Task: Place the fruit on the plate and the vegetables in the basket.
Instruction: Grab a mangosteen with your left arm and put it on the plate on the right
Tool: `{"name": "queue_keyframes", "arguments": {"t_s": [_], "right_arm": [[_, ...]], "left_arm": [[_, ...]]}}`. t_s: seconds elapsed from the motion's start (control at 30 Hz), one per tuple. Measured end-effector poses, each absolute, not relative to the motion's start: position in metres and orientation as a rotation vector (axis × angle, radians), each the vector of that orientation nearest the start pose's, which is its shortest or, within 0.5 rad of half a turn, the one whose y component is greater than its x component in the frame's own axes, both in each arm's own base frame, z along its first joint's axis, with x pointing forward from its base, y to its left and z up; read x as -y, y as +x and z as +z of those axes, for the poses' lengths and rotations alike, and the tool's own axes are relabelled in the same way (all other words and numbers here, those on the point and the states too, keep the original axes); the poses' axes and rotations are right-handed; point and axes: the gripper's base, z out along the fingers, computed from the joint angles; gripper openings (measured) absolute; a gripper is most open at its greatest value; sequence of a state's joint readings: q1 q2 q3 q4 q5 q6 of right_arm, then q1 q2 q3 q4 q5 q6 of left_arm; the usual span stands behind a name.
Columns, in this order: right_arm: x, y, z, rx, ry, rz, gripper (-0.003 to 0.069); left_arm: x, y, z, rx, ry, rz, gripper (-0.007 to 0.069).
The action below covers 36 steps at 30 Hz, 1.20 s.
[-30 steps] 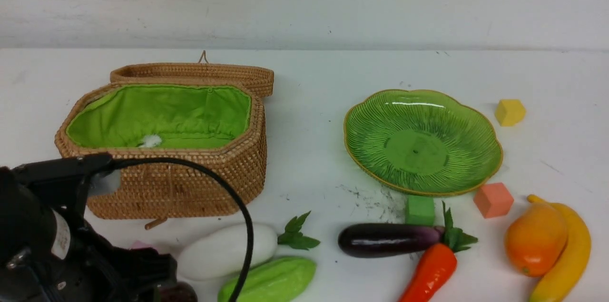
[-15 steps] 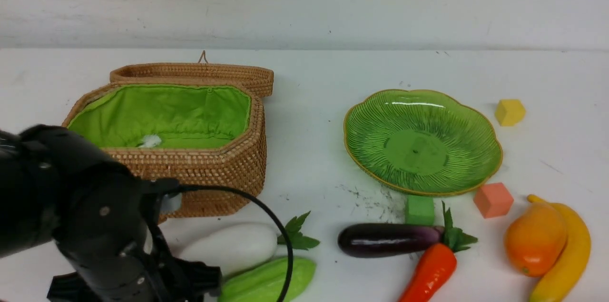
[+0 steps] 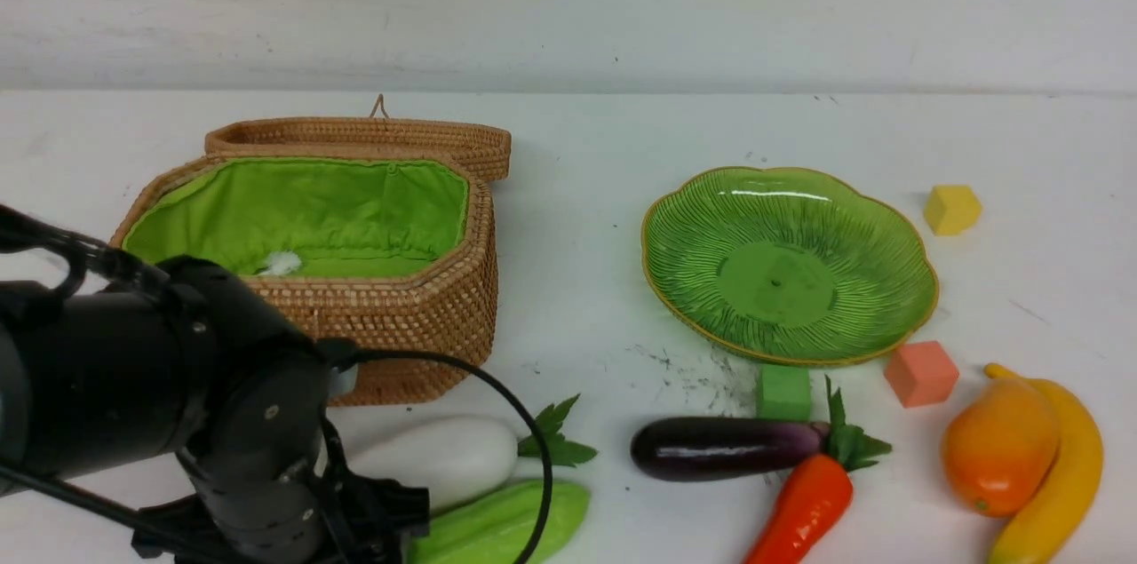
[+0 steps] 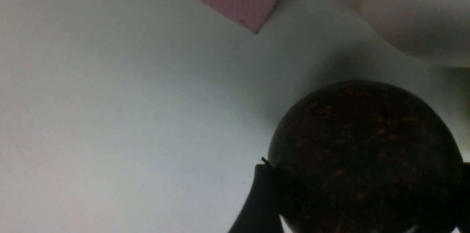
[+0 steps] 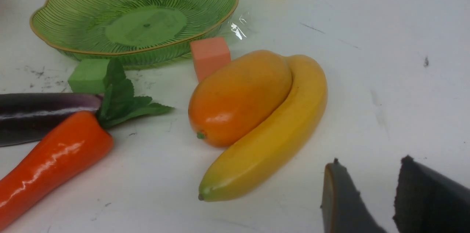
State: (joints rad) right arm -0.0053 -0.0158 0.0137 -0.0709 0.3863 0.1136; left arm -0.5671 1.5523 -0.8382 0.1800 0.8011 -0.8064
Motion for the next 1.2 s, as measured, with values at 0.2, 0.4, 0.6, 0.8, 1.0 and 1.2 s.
{"name": "queue_keyframes", "arguments": {"t_s": [0.2,0.4,0.6,0.8,1.0,1.2], "right_arm": [[0.003,0.052,0.175,-1.866,0.068,0.004,0.0245],[0.003,0.052,0.175,-1.866,0.068,0.004,0.0245],[0.003,0.052,0.175,-1.866,0.068,0.004,0.0245],[0.003,0.052,0.175,-1.866,0.068,0.004,0.0245],[0.003,0.052,0.175,-1.866,0.068,0.004,0.0245],[0.003,0.052,0.175,-1.866,0.068,0.004,0.0245]], "left_arm": [[0.134,0.233,0.182,-2.93,-0.164,0.023,0.0591],[0.134,0.234,0.182,-2.934,-0.164,0.029,0.0572],[0.131,0.229,0.184,-2.965,-0.177,0.071,0.0572],[0.121,0.214,0.214,-2.936,-0.199,0.049,0.0572],[0.114,0.2,0.253,-2.873,-0.157,-0.056,0.0572],[0.123,0.197,0.304,-2.765,0.003,-0.284,0.0571]]}}
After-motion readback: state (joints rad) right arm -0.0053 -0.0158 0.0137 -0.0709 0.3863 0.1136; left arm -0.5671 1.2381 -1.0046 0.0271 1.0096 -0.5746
